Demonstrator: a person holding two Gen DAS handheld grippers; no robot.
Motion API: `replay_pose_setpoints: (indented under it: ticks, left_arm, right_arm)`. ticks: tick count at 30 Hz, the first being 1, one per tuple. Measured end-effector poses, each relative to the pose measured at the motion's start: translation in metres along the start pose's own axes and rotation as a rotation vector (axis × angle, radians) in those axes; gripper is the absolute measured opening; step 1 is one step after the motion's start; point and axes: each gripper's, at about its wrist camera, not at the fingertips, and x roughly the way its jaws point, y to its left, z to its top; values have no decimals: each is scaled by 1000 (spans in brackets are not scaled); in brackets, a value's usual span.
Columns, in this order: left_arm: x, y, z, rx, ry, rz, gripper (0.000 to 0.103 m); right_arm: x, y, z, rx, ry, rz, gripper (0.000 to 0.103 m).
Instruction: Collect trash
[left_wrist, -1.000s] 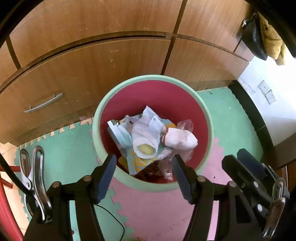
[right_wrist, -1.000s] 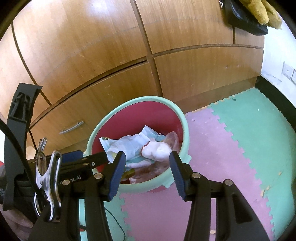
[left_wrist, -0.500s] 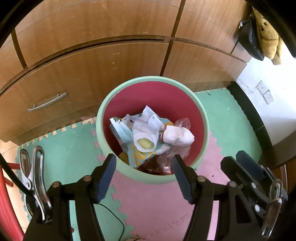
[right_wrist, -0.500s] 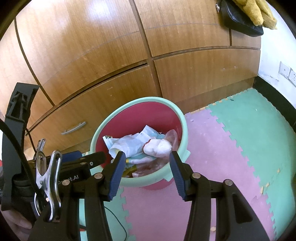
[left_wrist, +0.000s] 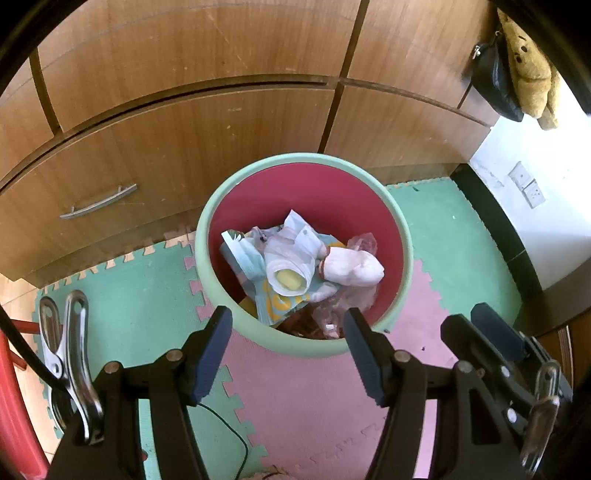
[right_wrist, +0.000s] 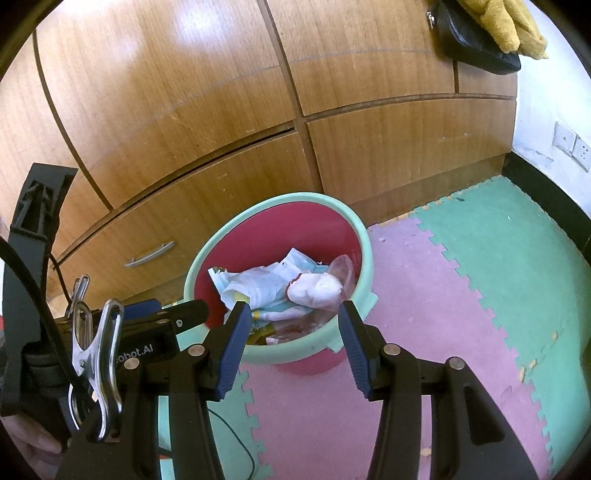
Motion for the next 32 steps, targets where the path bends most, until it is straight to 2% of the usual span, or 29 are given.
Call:
replay_pose_setpoints:
  ticks: [24,32]
  left_arm:
    - [-12,-1,-15,-5,-8,22,66]
    - [-24,7,-25,-7,-18,-6,66]
  right_arm:
    - [-10,4,-11,-1,-3,-2,50]
    - [-22,12,-18,0,-7,-11,50]
